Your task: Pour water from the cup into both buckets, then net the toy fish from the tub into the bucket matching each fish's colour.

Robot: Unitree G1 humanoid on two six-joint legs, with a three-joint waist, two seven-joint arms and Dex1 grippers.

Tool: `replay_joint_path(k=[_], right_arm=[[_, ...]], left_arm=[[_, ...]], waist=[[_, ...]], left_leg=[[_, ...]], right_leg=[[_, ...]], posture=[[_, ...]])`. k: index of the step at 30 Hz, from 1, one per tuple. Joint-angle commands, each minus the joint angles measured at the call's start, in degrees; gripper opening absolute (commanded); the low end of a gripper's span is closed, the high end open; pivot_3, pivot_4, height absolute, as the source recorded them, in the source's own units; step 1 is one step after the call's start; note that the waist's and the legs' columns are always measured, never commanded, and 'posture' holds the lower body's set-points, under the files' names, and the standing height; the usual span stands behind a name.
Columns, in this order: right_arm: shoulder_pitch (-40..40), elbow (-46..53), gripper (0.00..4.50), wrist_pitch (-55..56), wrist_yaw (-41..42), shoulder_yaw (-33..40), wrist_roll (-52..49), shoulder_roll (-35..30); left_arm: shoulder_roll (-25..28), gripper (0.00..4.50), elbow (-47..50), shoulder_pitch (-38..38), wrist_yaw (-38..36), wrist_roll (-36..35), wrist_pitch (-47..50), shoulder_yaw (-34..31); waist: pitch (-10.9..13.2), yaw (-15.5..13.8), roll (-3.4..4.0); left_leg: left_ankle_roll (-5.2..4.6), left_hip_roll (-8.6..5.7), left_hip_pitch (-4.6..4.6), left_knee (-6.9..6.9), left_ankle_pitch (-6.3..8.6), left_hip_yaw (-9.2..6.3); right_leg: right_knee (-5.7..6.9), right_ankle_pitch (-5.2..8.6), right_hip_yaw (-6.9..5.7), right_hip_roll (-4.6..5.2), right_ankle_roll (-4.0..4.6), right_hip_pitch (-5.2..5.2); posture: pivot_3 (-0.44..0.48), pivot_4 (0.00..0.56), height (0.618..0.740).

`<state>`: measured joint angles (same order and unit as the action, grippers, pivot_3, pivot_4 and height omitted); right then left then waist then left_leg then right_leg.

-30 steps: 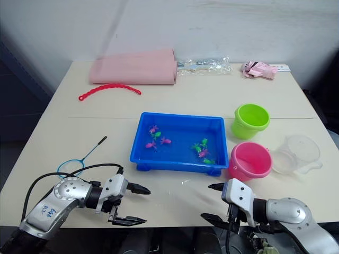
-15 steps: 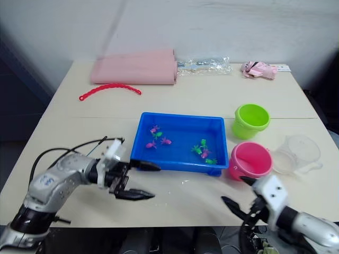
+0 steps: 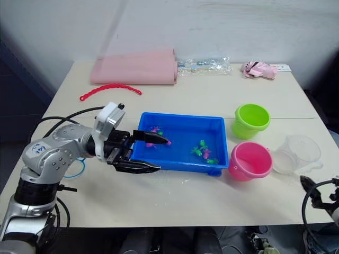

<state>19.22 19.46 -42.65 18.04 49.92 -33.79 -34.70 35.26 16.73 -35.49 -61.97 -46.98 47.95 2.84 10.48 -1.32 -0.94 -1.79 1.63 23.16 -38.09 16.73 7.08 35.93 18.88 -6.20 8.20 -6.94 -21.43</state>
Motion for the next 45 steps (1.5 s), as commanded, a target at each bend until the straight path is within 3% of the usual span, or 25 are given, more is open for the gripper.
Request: replay_joint_path(k=[1,8,20,23,25,36,42,45], right_arm=[[-4.67,-5.66,4.50,1.78,-4.81,-1.19,4.01,-0.40],[-13.07,-12.86,4.50,5.46,-9.39,-4.60,8.93,0.13],[-17.95,-19.01,4.50,11.01,-11.29,-8.35,13.42,0.67],[-19.27,-21.14,3.73,12.72,-11.20,-9.34,14.02,0.92],[-20.34,-22.70,2.84,14.19,-10.76,-10.14,14.15,1.16],[-22.71,-28.57,2.84,21.28,-5.49,-11.09,11.69,2.69],[-23.12,-30.43,0.15,22.72,-1.89,-10.59,9.05,4.01],[-22.74,-30.40,0.04,23.26,-1.04,-10.43,8.01,4.46]], left_arm=[[-1.36,4.47,0.24,-1.61,1.33,0.27,-0.39,0.36],[-2.59,4.47,0.30,-2.48,3.59,1.05,-0.50,0.09],[-1.95,4.47,1.63,-2.31,4.63,1.11,-0.26,-0.44],[-1.69,4.50,1.70,-2.42,4.89,0.94,-0.15,-0.83],[-1.45,4.50,1.68,-2.50,4.98,0.89,-0.12,-1.05],[-0.46,4.50,2.03,-2.76,5.38,1.05,-0.47,-1.26],[0.17,4.50,1.52,-3.25,4.76,1.60,-1.12,-1.02],[0.36,4.50,1.15,-3.52,4.34,1.97,-1.51,-0.82]], waist=[[-0.02,0.06,0.08],[-0.09,0.12,0.41],[-0.11,0.16,0.50],[-0.11,0.17,0.51],[-0.11,0.19,0.51],[-0.10,0.48,0.53],[-0.10,0.71,0.53],[-0.10,0.78,0.53]], left_leg=[[0.00,0.00,0.00,0.00,-0.02,0.02],[0.07,0.04,0.00,0.02,-0.12,0.07],[0.08,0.07,0.00,0.02,-0.13,0.07],[0.08,0.07,0.00,0.02,-0.13,0.09],[0.09,0.08,0.00,0.02,-0.13,0.09],[0.11,0.11,0.00,0.03,-0.14,0.09],[0.11,0.12,0.00,0.03,-0.14,0.10],[0.11,0.12,-0.01,0.03,-0.14,0.08]], right_leg=[[0.01,0.00,0.02,0.00,0.00,0.00],[0.03,0.00,0.07,-0.10,0.00,-0.07],[0.02,0.00,0.09,-0.16,0.00,-0.06],[0.03,0.00,0.10,-0.16,0.00,-0.06],[0.02,0.00,0.10,-0.17,0.00,-0.06],[0.02,0.00,0.11,-0.21,0.00,-0.06],[0.03,0.00,0.11,-0.21,0.00,-0.06],[0.02,0.00,0.10,-0.21,0.00,-0.05]], posture=[[0.000,0.150,0.738],[0.000,0.150,0.738],[0.000,0.150,0.738],[0.000,0.150,0.738],[0.000,0.150,0.738],[0.000,0.150,0.738],[0.000,0.150,0.738],[0.000,0.150,0.738]])
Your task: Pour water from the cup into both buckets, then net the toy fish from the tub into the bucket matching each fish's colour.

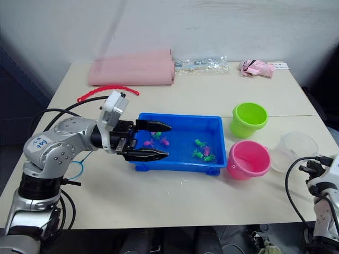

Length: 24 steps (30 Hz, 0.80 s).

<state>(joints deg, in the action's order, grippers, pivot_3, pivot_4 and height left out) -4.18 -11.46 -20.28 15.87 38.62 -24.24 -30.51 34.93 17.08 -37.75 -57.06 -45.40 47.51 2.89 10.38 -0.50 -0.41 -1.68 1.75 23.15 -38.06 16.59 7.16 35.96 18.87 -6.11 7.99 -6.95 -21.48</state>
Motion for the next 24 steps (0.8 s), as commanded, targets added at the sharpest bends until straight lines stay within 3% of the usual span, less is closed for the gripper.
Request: replay_joint_path(k=[1,7,14,19,24], right_arm=[[0.83,0.70,0.04,1.07,1.17,1.11,-1.90,0.48],[2.10,3.95,0.04,0.40,0.98,3.15,-5.64,1.54],[6.93,20.76,0.04,-2.12,-1.75,5.37,-8.20,0.13],[11.66,28.33,0.04,0.32,-1.55,2.37,0.97,-5.32],[15.62,29.78,0.04,6.56,-1.73,-2.60,14.69,-10.85]], left_arm=[[0.74,4.50,0.72,-1.28,-0.70,0.50,-1.21,-0.78],[0.75,4.50,0.03,-1.48,-1.52,1.19,-1.61,-0.43],[0.46,4.50,-1.15,-0.68,-2.90,3.33,-3.14,1.07],[-0.94,4.50,-2.52,-1.33,-2.54,5.56,-4.71,2.35],[-2.40,4.50,-4.55,-2.12,-2.34,8.29,-7.00,3.56]], waist=[[0.00,0.00,0.00],[0.00,0.49,0.01],[0.09,0.51,0.28],[0.10,0.36,0.32],[0.11,0.35,0.31]], left_leg=[[0.00,-0.01,0.00,0.00,0.00,0.00],[0.00,0.00,0.00,0.02,0.00,0.00],[0.01,0.00,0.01,0.04,0.00,0.00],[0.01,-0.04,0.02,0.05,0.01,0.01],[0.01,-0.03,0.01,0.05,0.01,0.03]], right_leg=[[0.00,0.00,0.00,0.00,0.00,0.00],[0.01,0.00,0.00,0.00,0.00,0.00],[0.00,0.00,0.02,0.00,0.00,-0.02],[-0.02,0.00,0.03,0.03,-0.01,-0.03],[-0.05,0.00,0.02,0.01,-0.01,-0.03]], posture=[[0.000,0.150,0.738],[0.000,0.150,0.738],[0.000,0.150,0.738],[0.000,0.150,0.738],[0.000,0.150,0.738]])
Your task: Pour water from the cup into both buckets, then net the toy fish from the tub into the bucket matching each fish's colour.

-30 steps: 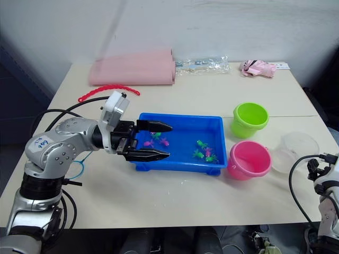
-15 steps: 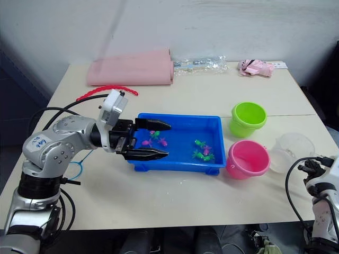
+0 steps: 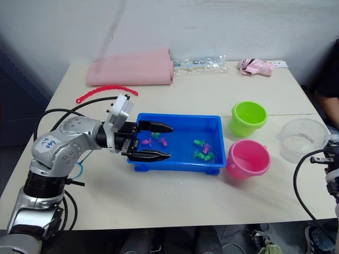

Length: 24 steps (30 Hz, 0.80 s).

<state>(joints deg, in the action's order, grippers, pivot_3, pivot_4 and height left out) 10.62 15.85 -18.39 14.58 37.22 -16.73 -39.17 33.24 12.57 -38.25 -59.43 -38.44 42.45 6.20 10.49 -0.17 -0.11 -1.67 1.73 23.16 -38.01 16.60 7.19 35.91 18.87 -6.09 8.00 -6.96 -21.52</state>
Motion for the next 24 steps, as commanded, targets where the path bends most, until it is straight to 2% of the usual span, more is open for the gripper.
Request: replay_joint_path(k=[1,11,24], right_arm=[[0.98,2.59,0.04,5.89,-0.41,-1.95,8.88,-2.68],[2.58,3.89,0.04,15.93,-1.03,-5.82,24.64,-4.89],[3.56,4.68,0.04,24.48,-3.27,-3.96,37.68,-5.08]], left_arm=[[-0.93,4.50,-0.21,-1.69,-0.05,1.60,-2.15,0.28],[-1.44,4.50,-0.57,-1.79,-0.06,2.05,-2.53,0.13],[-1.54,4.50,-0.87,-2.15,-0.15,2.06,-2.48,0.22]], waist=[[0.00,0.01,0.00],[0.00,-0.07,0.00],[0.00,-0.05,0.00]], left_leg=[[0.00,0.00,0.00,0.00,0.00,0.01],[0.01,0.00,0.00,-0.02,-0.01,0.01],[0.03,0.00,0.01,-0.02,-0.02,0.00]], right_leg=[[0.00,0.00,0.00,0.00,0.00,0.00],[0.02,0.00,0.01,0.00,-0.01,-0.02],[0.02,0.01,0.01,-0.01,-0.01,-0.02]], posture=[[0.000,0.150,0.738],[0.000,0.150,0.738],[0.000,0.150,0.738]])
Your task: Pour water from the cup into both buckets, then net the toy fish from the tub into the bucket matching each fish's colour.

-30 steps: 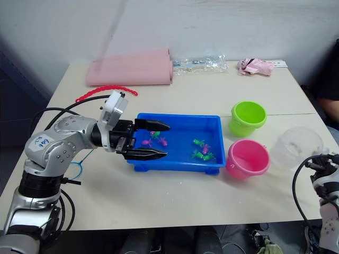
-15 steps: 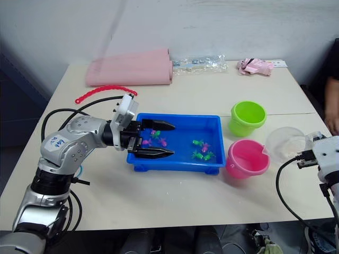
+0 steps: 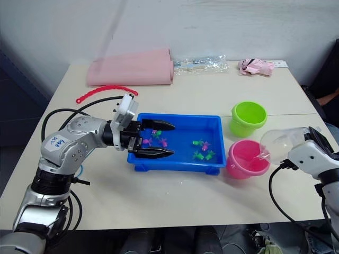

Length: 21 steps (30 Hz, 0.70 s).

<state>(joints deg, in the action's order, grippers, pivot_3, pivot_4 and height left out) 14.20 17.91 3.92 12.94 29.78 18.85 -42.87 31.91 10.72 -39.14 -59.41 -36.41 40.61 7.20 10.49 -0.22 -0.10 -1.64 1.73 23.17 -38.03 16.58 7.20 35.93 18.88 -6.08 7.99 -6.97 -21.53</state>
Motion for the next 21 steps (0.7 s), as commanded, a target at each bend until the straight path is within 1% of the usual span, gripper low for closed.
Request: replay_joint_path(k=[1,5,13,16,19,21], right_arm=[[-0.04,2.51,0.04,2.60,-1.69,3.65,2.72,-1.44],[-0.49,1.95,0.04,3.33,-1.42,4.25,3.44,-1.14],[-1.73,0.58,0.04,1.66,-0.79,6.21,-0.12,0.88],[-3.08,-0.25,0.04,-0.94,1.26,6.82,-6.35,2.74],[-4.93,-0.11,0.04,-8.84,5.57,7.28,-16.59,5.79],[-5.49,0.40,0.04,-12.50,6.32,7.70,-19.14,6.74]], left_arm=[[-0.27,4.50,0.86,-1.35,-0.22,0.08,-0.68,-0.70],[-0.42,4.50,0.19,-1.66,-0.56,0.33,-0.96,-0.51],[-0.93,4.50,-1.37,-2.10,-0.11,1.45,-1.47,-0.70],[-0.97,4.50,-2.00,-2.42,-0.02,1.77,-1.67,-0.73],[-0.98,4.50,-2.83,-2.82,-0.03,2.22,-1.96,-0.96],[-1.05,4.50,-3.47,-3.09,-0.09,2.58,-2.26,-1.05]], waist=[[0.00,0.00,0.00],[0.00,-0.03,0.00],[0.00,0.01,0.00],[0.00,0.02,0.00],[0.00,-0.01,0.00],[0.00,-0.06,0.00]], left_leg=[[0.00,0.00,0.00,0.00,0.00,0.00],[0.00,0.00,0.00,0.00,0.00,0.00],[0.00,0.00,0.00,-0.02,0.00,0.00],[0.00,0.01,0.00,-0.02,0.00,-0.01],[0.00,0.03,0.00,-0.03,0.00,-0.04],[0.00,0.02,0.00,-0.04,-0.01,-0.05]], right_leg=[[0.00,0.00,0.00,0.00,0.00,0.00],[0.01,0.00,0.00,0.00,0.00,0.00],[0.02,0.00,0.00,-0.01,0.00,0.01],[0.03,0.00,0.00,-0.02,0.00,0.01],[0.05,0.00,-0.03,-0.04,0.00,0.05],[0.05,0.00,-0.03,-0.04,0.00,0.06]], posture=[[0.000,0.150,0.738],[0.000,0.150,0.738],[0.000,0.150,0.738],[0.000,0.150,0.738],[0.000,0.150,0.738],[0.000,0.150,0.738]])
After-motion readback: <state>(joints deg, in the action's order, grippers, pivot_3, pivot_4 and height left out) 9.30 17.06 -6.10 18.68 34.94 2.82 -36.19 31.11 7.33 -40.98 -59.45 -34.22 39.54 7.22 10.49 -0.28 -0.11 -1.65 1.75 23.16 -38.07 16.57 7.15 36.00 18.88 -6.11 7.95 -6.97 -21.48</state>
